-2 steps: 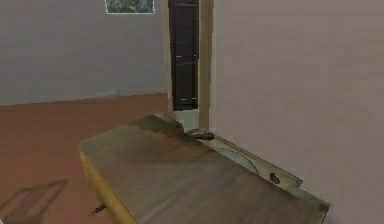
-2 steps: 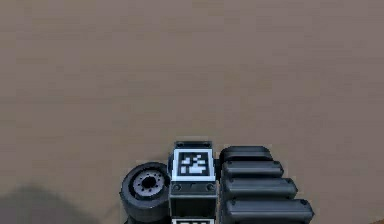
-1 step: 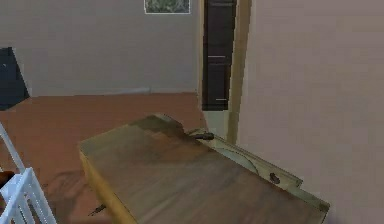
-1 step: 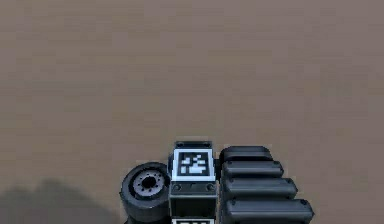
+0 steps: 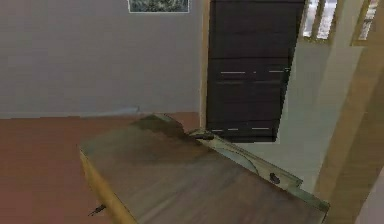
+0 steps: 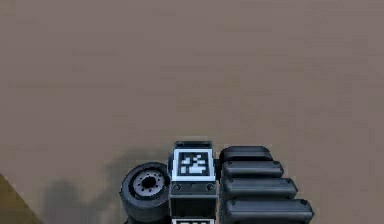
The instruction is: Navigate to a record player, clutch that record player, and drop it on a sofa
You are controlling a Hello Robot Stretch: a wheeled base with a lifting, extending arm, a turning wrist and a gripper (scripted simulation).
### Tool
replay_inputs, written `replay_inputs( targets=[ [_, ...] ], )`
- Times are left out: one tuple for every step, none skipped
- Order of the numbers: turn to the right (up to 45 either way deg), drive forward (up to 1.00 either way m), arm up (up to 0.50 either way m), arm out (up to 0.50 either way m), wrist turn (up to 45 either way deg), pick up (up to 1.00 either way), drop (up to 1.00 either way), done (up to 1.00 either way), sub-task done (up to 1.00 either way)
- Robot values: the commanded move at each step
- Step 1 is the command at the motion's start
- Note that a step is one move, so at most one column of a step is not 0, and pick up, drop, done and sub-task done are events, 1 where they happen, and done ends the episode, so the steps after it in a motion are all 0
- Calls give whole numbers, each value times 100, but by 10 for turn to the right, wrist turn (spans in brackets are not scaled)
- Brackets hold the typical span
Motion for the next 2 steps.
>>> replay_inputs(
  targets=[
    [-30, 0, 0, 0, 0, 0, 0, 0, 0],
    [0, 60, 0, 0, 0, 0, 0, 0, 0]
  ],
)
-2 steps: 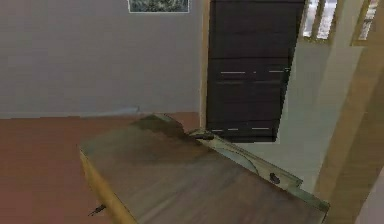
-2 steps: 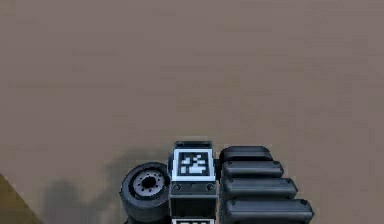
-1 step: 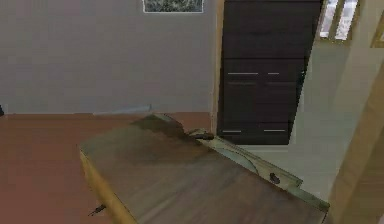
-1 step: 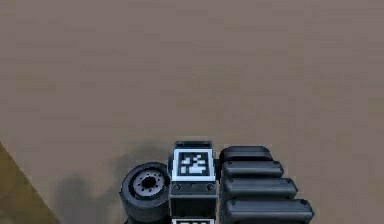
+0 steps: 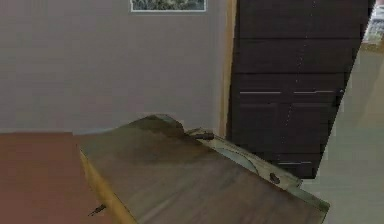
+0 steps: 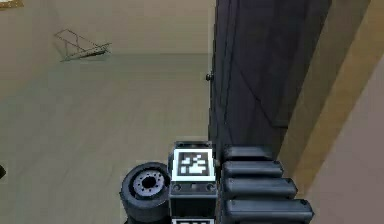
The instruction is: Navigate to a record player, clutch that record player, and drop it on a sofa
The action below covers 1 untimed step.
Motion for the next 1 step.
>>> replay_inputs(
  targets=[
    [450, 0, 0, 0, 0, 0, 0, 0, 0]
  ],
)
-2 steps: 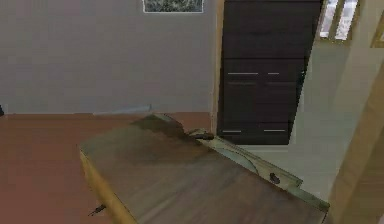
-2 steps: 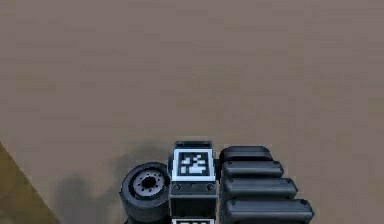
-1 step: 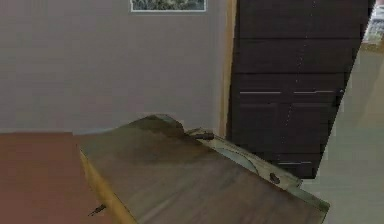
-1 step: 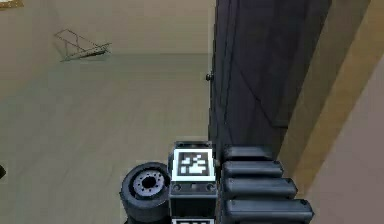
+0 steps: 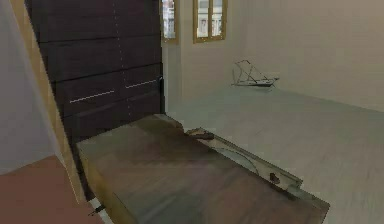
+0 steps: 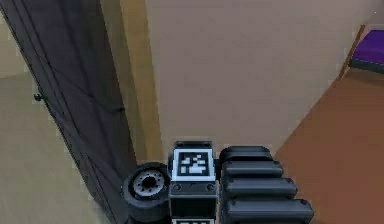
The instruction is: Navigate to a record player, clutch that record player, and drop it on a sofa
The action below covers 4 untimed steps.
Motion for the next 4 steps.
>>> replay_inputs(
  targets=[
    [300, 0, 0, 0, 0, 0, 0, 0, 0],
    [0, 100, 0, 0, 0, 0, 0, 0, 0],
    [150, 0, 0, 0, 0, 0, 0, 0, 0],
    [0, 40, 0, 0, 0, 0, 0, 0, 0]
  ],
)
